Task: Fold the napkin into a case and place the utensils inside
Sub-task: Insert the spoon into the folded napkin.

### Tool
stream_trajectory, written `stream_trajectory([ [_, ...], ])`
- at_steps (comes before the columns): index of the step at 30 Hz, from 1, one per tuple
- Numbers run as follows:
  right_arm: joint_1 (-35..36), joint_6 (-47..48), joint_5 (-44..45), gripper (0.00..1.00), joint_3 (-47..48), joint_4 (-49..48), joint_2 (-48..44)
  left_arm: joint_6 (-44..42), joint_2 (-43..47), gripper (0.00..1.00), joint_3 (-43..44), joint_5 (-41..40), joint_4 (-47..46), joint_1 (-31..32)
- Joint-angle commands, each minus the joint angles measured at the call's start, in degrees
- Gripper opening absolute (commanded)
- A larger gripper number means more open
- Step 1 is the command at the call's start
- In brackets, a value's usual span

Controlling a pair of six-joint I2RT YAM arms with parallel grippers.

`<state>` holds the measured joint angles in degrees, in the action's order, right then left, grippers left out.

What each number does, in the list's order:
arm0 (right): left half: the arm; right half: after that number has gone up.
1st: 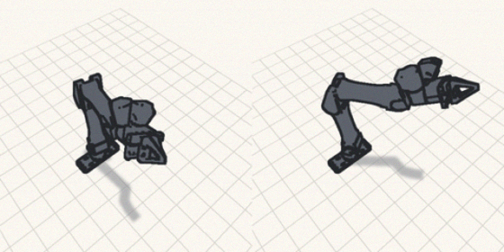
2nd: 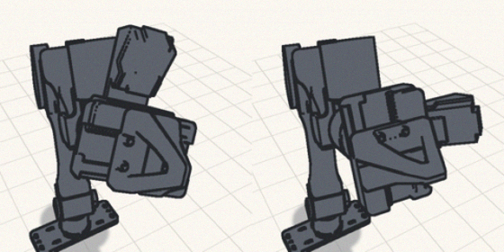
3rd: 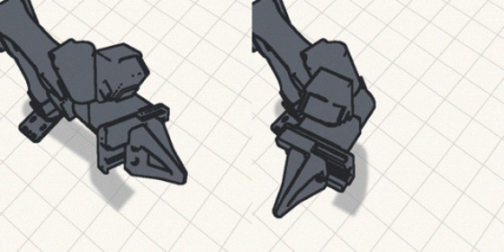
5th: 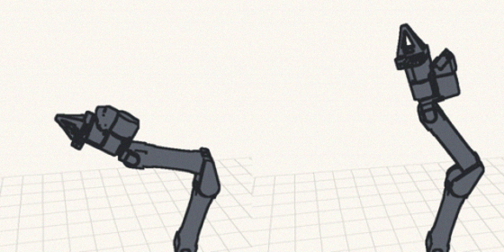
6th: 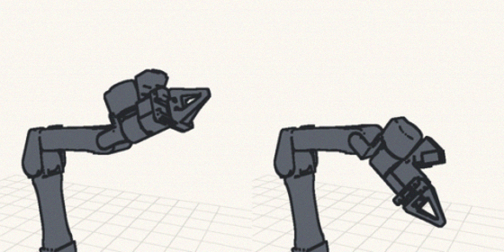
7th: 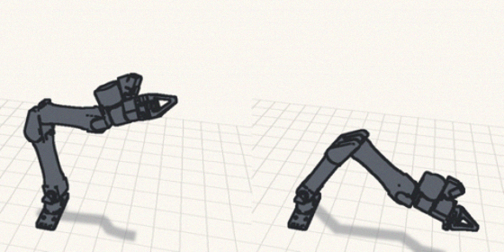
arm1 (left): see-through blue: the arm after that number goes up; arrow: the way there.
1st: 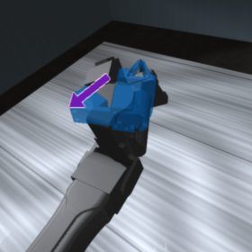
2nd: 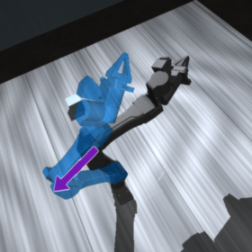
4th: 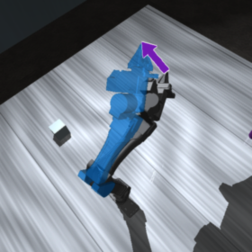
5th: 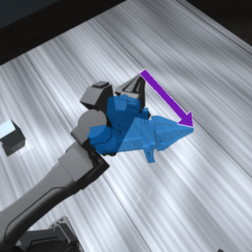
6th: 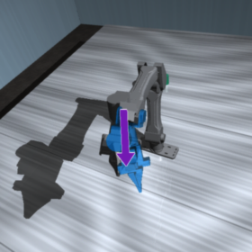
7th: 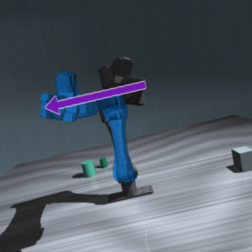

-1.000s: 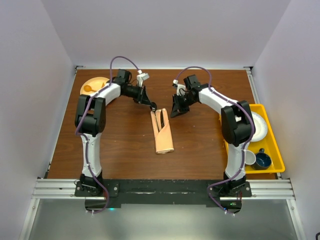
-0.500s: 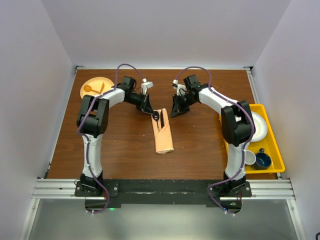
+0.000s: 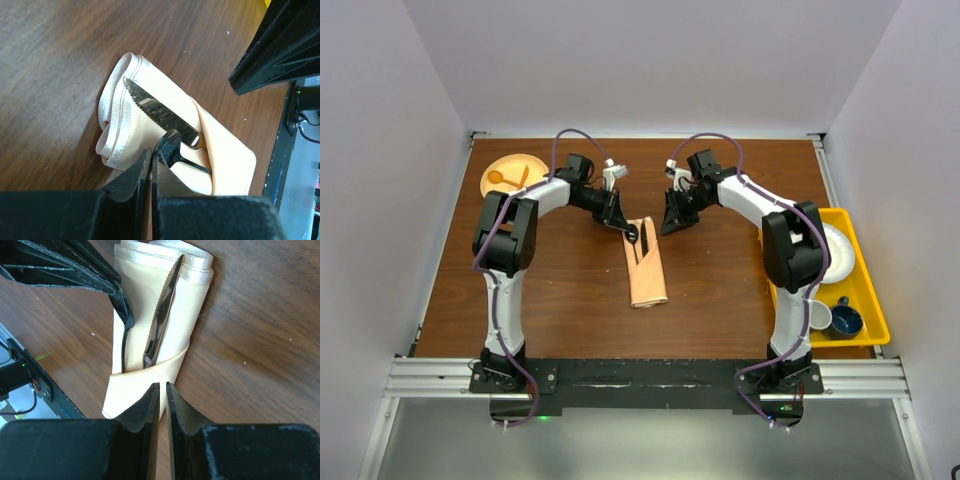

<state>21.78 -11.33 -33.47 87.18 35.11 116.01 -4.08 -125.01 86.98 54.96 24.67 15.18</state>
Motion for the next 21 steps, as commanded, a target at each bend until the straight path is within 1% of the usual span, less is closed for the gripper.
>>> stream_trajectory([
  [1, 0.19, -0.27, 0.43, 0.16, 1.42, -0.4, -1.22, 0.04, 2.93, 0.19, 1.26, -0.99, -0.94, 0.03],
  [3, 0.1, -0.36, 0.43, 0.17, 1.42, -0.4, -1.48, -0.23, 3.19, 0.27, 2.05, -1.52, -0.41, 0.03],
  [4, 0.1, -0.36, 0.43, 0.17, 1.59, -0.4, -1.48, -0.32, 3.46, 0.33, 2.58, -1.78, -0.41, 0.03],
  [5, 0.19, -0.36, 0.51, 0.18, 1.59, -0.31, -1.48, -0.41, 3.72, 0.34, 3.02, -1.87, 0.2, 0.03],
  [6, 0.19, -0.27, 0.34, 0.18, 1.85, -0.4, -1.57, -0.75, 3.98, 0.38, 3.37, -1.96, 0.56, 0.03],
  [9, 0.1, 0.17, -0.27, 0.18, 2.91, -0.31, -1.83, -0.76, 5.39, 0.41, 5.21, -2.4, 1.0, 0.03],
  [10, 0.1, 0.26, -0.54, 0.19, 3.26, -0.31, -1.92, -0.67, 5.91, 0.45, 6.17, -2.84, 1.0, 0.03],
  [11, 0.19, 0.52, -0.89, 0.2, 3.61, -0.31, -2.01, -0.5, 6.88, 0.47, 6.71, -2.93, 0.65, 0.03],
  [15, 0.02, 2.36, -1.33, 0.23, 6.85, 0.22, -2.36, -0.49, 7.68, 0.48, 10.83, -3.54, 2.57, 0.03],
  [17, -0.16, 3.24, -1.51, 0.24, 7.74, 0.83, -2.63, -0.76, 8.64, 0.45, 12.68, -4.77, 4.51, -0.15],
  [20, -0.25, 5.26, 0.07, 0.24, 9.06, 2.06, -3.59, -2.25, 11.8, 0.41, 11.55, -9.51, 6.8, -0.06],
  [21, -0.33, 6.23, 1.38, 0.24, 9.32, 2.41, -4.03, -2.86, 13.03, 0.38, 8.94, -12.39, 6.97, 0.02],
])
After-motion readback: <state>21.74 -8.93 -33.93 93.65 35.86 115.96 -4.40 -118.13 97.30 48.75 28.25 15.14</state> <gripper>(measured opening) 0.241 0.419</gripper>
